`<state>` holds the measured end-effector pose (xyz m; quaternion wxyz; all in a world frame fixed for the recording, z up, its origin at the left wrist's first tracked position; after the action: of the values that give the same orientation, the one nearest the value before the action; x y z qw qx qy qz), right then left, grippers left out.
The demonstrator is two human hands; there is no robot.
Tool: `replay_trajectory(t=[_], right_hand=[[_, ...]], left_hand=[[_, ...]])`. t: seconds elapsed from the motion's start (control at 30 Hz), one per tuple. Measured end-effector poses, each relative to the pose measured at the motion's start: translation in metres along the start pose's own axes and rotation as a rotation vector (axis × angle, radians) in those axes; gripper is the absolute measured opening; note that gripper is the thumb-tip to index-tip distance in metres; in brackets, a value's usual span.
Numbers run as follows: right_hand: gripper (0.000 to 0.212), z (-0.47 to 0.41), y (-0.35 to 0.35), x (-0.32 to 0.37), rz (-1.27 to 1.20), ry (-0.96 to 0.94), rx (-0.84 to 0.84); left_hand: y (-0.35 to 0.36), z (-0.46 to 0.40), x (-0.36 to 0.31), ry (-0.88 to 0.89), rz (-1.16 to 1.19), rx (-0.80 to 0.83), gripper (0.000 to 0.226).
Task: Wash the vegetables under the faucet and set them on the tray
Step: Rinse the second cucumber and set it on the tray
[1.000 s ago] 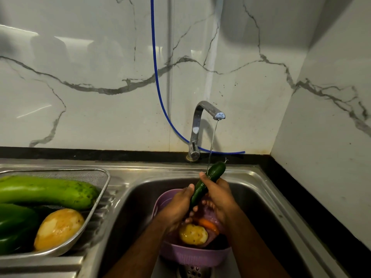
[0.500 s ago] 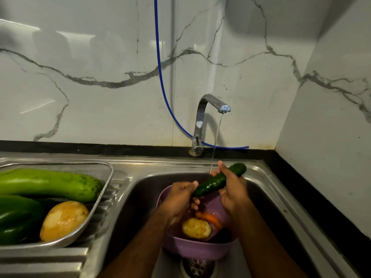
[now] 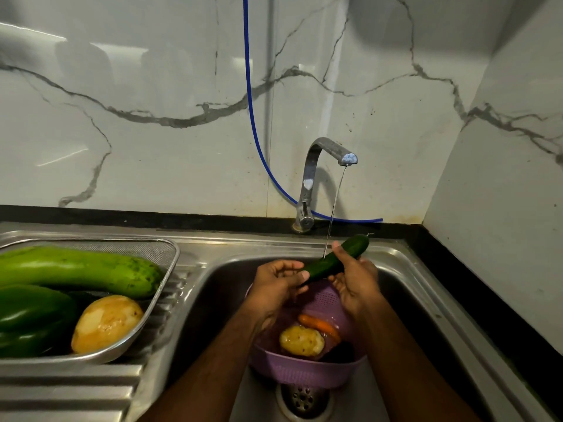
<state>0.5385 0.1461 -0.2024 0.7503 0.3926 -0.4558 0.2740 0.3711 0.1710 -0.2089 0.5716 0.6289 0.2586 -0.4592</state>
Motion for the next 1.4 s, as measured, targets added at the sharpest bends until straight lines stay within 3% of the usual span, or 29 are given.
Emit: replay_trajectory(t=[0.13, 0.27, 0.5, 0.63, 0.77, 0.87, 1.13, 1.4], right_hand=[[0.031, 0.002, -0.007, 0.008, -0.028, -0.041, -0.031], [0.038, 0.001, -0.013, 0.015, -0.048, -0.069, -0.068], [0.019, 0.001, -0.009, 0.008, -0.048, -0.043, -0.04], [0.026, 0.006, 0.016, -0.011, -0.003, 0.034, 0.074], [0.043, 0.011, 0.041, -0.02, 0.027, 0.077, 0.188], [0.048, 0.018, 0.05, -0.028, 0.076, 0.093, 0.215], [0.023, 0.017, 0.029, -0.025, 0.203, 0.137, 0.08], [0.019, 0.009, 0.02, -0.019, 0.081, 0.12, 0.032]], left_hand=[[0.01, 0.001, 0.007, -0.046, 0.09, 0.043, 0.02], [0.007, 0.001, 0.016, -0.099, -0.005, 0.002, 0.02], [0.013, 0.003, 0.016, -0.087, -0.129, 0.034, 0.024], [0.012, 0.007, 0.003, -0.013, -0.271, 0.037, 0.024], [-0.017, 0.0, -0.01, 0.161, -0.66, -0.059, 0.014], [-0.03, -0.002, -0.017, 0.204, -0.742, -0.146, 0.024], [-0.036, -0.003, -0.033, 0.354, -0.797, -0.236, 0.044], [-0.039, -0.004, -0.023, 0.236, -0.83, -0.173, 0.043]])
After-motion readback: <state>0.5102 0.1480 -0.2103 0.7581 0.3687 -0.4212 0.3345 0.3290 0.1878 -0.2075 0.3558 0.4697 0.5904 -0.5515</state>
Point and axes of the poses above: each hand's wrist, its own z-axis away from the middle knuckle, its own y-axis out of the palm, x = y × z, the point moved 8 cm from there along -z, towards the middle knuckle, and after that the axes turned 6 degrees about z, right-handed, at the moved point
